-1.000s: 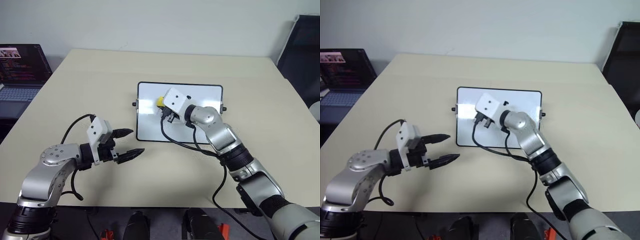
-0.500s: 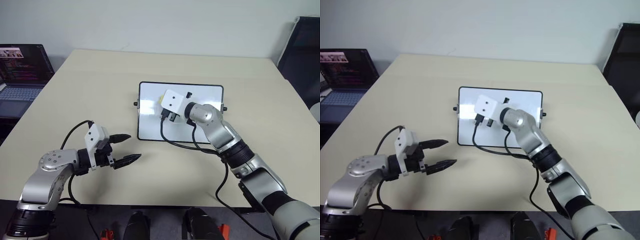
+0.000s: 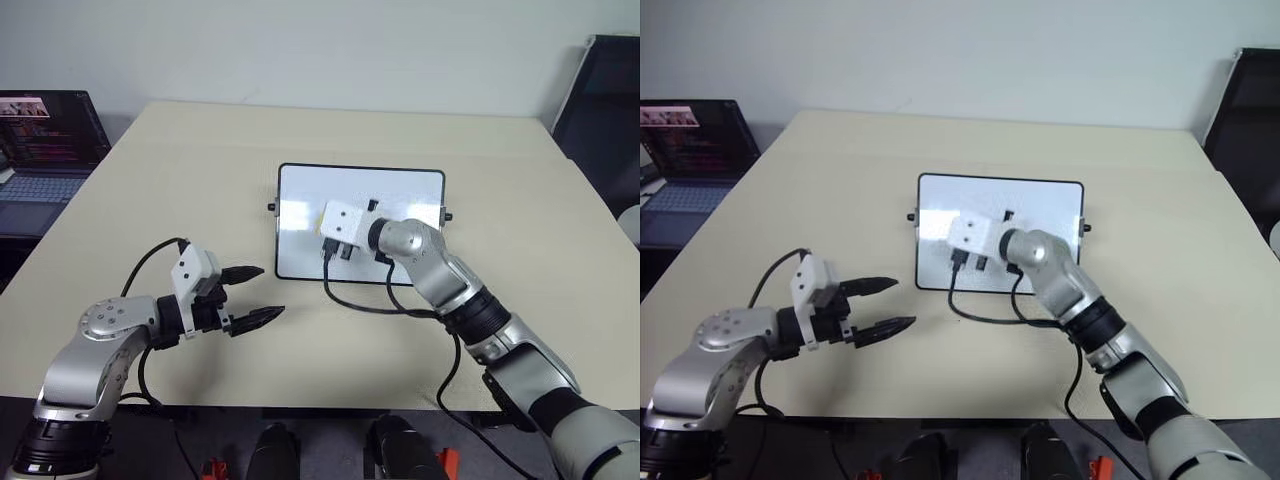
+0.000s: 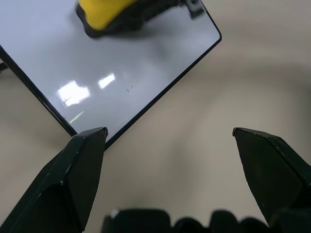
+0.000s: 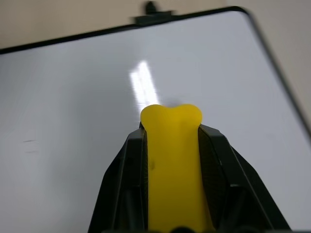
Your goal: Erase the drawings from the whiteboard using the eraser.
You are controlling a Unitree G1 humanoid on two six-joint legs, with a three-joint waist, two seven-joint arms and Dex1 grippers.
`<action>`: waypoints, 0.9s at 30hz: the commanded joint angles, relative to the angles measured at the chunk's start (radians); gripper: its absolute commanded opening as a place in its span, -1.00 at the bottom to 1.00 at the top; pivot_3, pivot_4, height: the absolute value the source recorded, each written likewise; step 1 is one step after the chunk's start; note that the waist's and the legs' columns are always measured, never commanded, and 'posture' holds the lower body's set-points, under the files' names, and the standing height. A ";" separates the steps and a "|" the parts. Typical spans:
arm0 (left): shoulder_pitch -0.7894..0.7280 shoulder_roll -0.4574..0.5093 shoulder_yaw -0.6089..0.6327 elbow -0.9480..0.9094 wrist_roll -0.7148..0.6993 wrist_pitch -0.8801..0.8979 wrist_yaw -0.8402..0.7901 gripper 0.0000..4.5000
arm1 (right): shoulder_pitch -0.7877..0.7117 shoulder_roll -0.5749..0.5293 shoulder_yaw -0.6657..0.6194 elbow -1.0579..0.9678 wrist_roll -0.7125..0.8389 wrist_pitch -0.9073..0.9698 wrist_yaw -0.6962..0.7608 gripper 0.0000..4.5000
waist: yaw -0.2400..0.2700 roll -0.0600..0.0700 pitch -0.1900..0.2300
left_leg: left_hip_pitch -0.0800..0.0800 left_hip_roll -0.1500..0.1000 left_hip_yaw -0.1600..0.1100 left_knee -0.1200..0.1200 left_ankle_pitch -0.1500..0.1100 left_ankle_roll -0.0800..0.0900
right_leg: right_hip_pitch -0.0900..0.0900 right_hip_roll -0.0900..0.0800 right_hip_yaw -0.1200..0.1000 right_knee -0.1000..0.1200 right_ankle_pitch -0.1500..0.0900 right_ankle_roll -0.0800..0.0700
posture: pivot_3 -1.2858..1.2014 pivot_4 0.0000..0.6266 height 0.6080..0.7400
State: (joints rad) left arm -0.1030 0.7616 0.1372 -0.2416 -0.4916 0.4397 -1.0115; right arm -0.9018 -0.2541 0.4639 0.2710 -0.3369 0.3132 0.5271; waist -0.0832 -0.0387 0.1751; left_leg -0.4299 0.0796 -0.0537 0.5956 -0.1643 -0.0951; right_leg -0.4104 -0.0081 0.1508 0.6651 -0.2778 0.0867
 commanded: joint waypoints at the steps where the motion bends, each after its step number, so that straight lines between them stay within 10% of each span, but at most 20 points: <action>1: -0.022 0.013 0.019 -0.041 -0.016 0.011 0.010 1.00 | 0.011 -0.018 -0.011 0.019 -0.013 0.013 0.023 -0.51 | -0.001 0.000 0.000 | 0.000 0.000 0.000 0.000 0.000 0.000 | 0.000 0.000 0.000 0.000 0.000 0.000 | 0.03 -0.52 1.00; 8: -0.030 0.011 0.017 -0.055 -0.019 0.030 0.018 1.00 | 0.103 -0.079 0.062 -0.098 0.005 0.085 0.258 -0.51 | -0.001 0.000 0.000 | 0.000 0.000 0.000 -0.001 0.000 0.000 | 0.001 0.000 0.000 0.000 -0.001 0.001 | 0.03 -0.52 1.00; 17: -0.030 0.013 0.019 -0.056 -0.023 0.034 0.016 1.00 | 0.021 -0.023 -0.038 -0.004 -0.038 -0.011 -0.003 -0.51 | -0.001 0.000 0.000 | 0.004 0.000 0.000 -0.001 0.000 0.000 | 0.002 0.000 0.001 0.000 0.000 -0.001 | 0.03 -0.52 1.00; 27: -0.051 -0.022 0.034 -0.048 -0.037 0.042 0.064 1.00 | 0.137 -0.004 -0.215 -0.288 0.209 0.162 0.113 -0.51 | 0.001 0.000 0.000 | 0.000 0.000 0.000 -0.004 0.000 -0.001 | 0.001 0.000 0.000 -0.001 -0.002 0.000 | 0.03 -0.52 1.00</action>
State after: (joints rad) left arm -0.1433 0.7476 0.1425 -0.2654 -0.5075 0.4799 -0.9690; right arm -0.7803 -0.2521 0.3132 0.1044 -0.2022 0.4339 0.6033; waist -0.0819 -0.0384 0.1752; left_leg -0.4316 0.0798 -0.0540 0.5916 -0.1640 -0.0961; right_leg -0.4112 -0.0079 0.1503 0.6645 -0.2780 0.0884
